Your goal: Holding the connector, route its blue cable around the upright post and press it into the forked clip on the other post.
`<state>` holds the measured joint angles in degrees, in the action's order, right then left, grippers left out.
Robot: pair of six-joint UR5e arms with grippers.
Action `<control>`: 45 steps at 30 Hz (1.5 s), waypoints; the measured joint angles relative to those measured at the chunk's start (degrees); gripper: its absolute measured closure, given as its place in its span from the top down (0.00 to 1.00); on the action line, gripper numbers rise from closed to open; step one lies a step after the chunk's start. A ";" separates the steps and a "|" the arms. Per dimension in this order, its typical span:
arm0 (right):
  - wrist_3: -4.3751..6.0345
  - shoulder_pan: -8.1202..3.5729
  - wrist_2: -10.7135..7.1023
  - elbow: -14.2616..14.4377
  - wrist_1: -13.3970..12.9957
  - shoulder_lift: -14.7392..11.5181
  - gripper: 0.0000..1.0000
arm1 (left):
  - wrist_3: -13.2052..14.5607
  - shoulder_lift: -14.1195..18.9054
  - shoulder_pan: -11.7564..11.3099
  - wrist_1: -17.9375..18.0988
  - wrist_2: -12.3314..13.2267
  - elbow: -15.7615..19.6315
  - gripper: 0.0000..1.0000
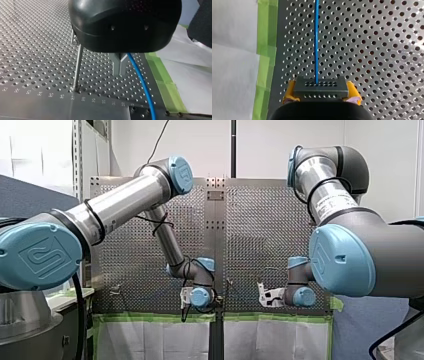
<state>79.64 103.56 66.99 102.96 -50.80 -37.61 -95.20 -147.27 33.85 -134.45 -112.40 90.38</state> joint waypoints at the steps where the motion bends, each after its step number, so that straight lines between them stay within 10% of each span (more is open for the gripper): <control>1: -0.39 -0.05 0.04 0.00 0.13 -0.01 0.00 | 0.28 -0.02 0.00 -0.13 -0.11 -0.01 0.00; 9: -2.93 -0.45 -0.35 0.39 2.00 -1.90 0.00 | 1.10 0.78 0.06 -0.38 0.00 0.11 0.00; 26: -0.20 -0.41 -0.36 0.63 0.94 -3.21 0.00 | 1.64 2.99 0.09 -0.34 1.32 0.69 0.00; 45: -2.31 0.15 0.46 1.69 0.76 -3.18 0.00 | 4.93 3.01 0.76 -0.41 1.10 3.93 0.00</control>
<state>77.34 103.71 67.45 104.65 -50.04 -40.79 -90.27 -144.26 34.62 -134.86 -111.31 94.31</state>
